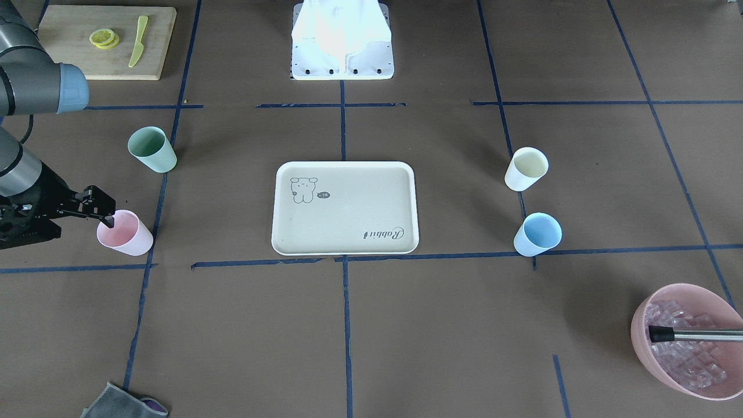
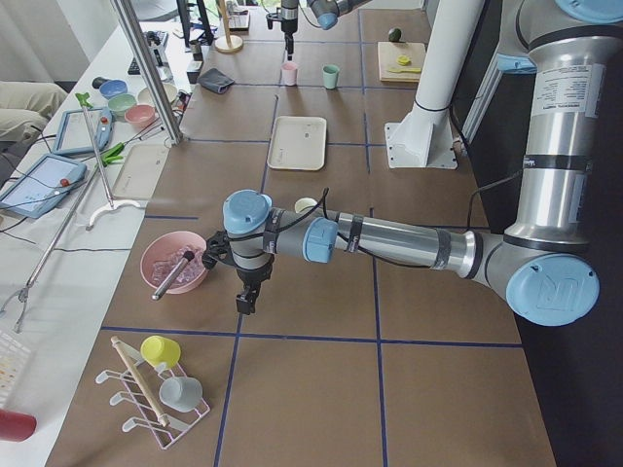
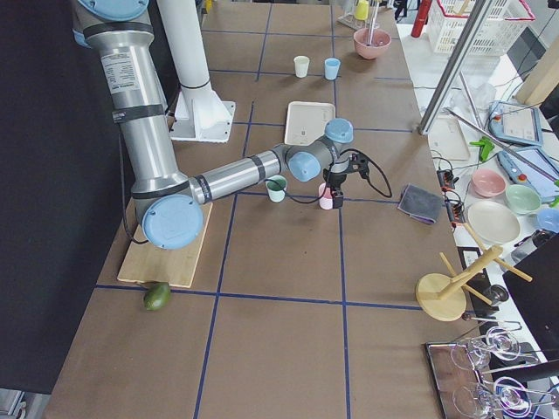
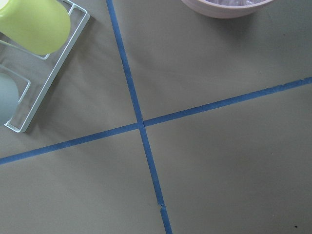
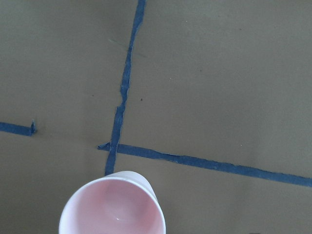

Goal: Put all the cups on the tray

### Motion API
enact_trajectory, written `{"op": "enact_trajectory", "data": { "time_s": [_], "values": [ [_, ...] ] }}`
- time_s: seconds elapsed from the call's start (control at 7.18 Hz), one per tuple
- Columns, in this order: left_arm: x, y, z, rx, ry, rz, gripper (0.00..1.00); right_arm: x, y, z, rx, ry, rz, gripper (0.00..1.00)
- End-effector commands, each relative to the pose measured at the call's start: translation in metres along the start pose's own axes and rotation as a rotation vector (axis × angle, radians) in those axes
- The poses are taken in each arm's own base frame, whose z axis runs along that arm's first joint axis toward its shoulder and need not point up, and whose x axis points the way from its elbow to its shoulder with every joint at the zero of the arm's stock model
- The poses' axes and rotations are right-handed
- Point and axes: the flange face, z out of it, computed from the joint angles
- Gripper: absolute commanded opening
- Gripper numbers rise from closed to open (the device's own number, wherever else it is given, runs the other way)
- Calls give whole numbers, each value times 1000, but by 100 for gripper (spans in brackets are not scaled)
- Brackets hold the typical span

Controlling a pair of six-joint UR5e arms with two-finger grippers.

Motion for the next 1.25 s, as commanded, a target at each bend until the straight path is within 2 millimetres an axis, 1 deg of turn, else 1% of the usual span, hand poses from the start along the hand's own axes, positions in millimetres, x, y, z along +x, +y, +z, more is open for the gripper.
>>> {"op": "enact_trajectory", "data": {
  "time_s": [0.0,0.14,0.28,0.42,0.56,0.7,0.84,0.98,1.11],
  "values": [
    [0,0,1,-1,1,0,100,-12,2,24,-23,27,-19,100],
    [0,0,1,-1,1,0,100,-14,7,39,-48,36,-23,99],
    [-1,1,2,-3,1,-2,100,-12,8,44,-59,40,-20,73],
    [0,1,1,-2,1,-1,100,-22,0,39,-46,30,-24,21],
    [0,1,1,-2,2,1,100,-26,-3,36,-42,23,-29,9],
    [0,1,1,-2,2,1,100,-34,-10,29,-28,13,-33,6],
    [-1,1,1,-1,2,0,100,-47,-18,22,-23,-4,-19,3],
    [-1,1,1,-1,2,0,100,-63,-27,13,-17,-29,9,2],
    [0,1,0,0,2,1,100,-79,-28,13,-18,-43,42,1]
  ]
}}
